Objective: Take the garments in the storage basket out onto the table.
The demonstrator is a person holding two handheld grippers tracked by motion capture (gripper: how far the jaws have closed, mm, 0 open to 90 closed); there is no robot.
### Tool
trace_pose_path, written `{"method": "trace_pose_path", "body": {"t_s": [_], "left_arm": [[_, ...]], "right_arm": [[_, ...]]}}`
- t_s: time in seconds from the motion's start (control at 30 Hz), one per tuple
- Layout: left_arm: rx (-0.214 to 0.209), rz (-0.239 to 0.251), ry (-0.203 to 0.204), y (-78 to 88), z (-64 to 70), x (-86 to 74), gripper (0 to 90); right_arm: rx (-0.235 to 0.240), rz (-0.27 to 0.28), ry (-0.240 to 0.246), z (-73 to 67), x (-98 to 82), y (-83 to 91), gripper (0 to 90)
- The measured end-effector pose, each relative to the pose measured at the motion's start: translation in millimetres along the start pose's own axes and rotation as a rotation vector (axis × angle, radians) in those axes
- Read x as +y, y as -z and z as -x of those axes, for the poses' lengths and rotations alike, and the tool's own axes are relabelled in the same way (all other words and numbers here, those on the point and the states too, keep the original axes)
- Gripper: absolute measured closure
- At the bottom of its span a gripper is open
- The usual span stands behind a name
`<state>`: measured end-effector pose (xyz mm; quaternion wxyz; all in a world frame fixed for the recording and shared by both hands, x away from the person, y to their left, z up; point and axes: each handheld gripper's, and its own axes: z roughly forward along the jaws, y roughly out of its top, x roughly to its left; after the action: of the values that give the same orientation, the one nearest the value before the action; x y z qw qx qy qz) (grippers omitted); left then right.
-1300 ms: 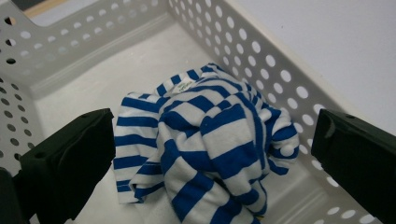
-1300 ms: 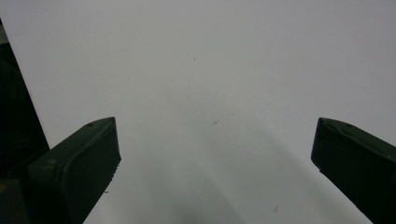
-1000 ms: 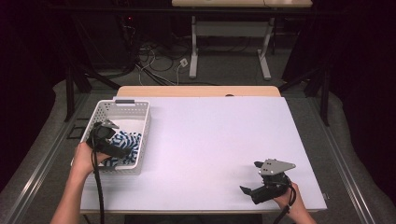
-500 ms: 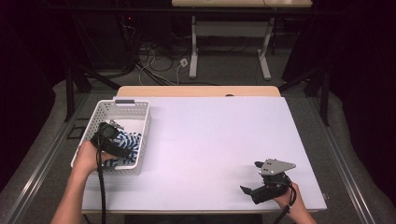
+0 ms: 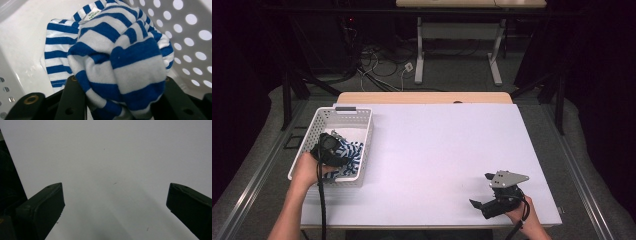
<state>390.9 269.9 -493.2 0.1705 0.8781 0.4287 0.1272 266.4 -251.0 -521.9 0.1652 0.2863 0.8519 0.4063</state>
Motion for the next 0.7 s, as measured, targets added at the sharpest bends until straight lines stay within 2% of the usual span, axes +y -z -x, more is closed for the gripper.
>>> {"method": "trace_pose_path", "body": {"t_s": [0.2,0.43,0.57,0.7], "left_arm": [[0.01,0.046,-0.005,4.5,-0.2,-1.8,69.9],[0.023,0.092,0.002,12.9,-0.8,-3.5,70.7],[0.037,0.119,0.008,18.9,-0.9,-4.1,70.8],[0.068,0.168,0.017,23.1,-0.7,-5.2,71.0]], "right_arm": [[-0.001,0.0,-0.002,0.1,0.0,0.1,1.5],[-0.002,0.002,0.002,1.0,-0.3,0.9,1.5],[-0.003,0.0,0.001,1.2,-0.3,0.8,1.4],[-0.002,0.001,0.004,0.7,-0.1,0.7,1.5]]}}
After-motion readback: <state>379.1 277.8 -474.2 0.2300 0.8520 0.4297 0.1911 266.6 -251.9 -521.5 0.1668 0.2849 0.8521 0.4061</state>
